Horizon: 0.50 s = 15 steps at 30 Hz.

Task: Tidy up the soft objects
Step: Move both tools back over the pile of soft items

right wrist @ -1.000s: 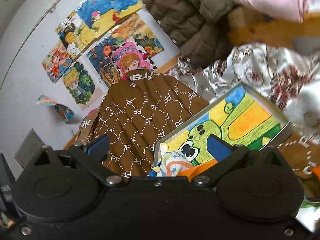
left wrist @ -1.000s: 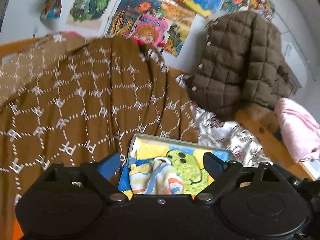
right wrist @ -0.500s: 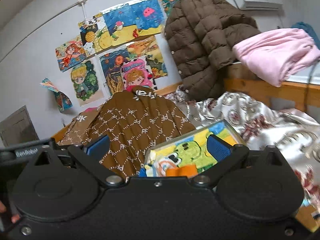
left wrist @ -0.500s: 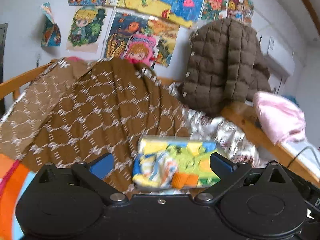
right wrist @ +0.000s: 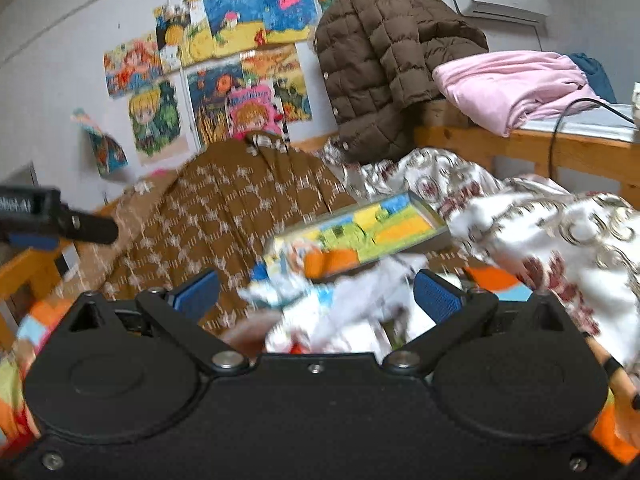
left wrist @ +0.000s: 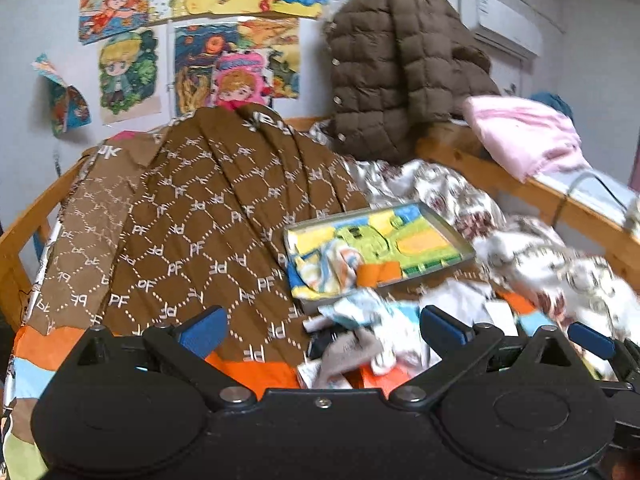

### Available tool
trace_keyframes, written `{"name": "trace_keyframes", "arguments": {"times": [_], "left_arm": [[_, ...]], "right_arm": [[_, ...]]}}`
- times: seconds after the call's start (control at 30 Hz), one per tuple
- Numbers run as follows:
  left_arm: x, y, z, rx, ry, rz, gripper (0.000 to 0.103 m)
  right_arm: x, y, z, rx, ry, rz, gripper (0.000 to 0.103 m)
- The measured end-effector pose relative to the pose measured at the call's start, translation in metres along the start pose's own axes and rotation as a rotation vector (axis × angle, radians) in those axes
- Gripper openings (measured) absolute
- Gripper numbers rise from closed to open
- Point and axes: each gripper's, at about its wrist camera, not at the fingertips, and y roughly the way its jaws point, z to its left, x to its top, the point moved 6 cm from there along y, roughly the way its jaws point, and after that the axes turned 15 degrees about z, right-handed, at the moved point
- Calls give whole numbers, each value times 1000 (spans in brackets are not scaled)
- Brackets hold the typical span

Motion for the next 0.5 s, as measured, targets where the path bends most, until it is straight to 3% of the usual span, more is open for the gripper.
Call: {"name": "trace_keyframes", "arguments": {"times": [0.27,0.5], "left_arm": [[-47,13,-6,-40,49,33,102],[-84,36,-9,-12,67,95,102]], "right_arm": [[-42,-7,8,-89,-100,129,103],[-47,1,15,-91,-117,180,103]]}}
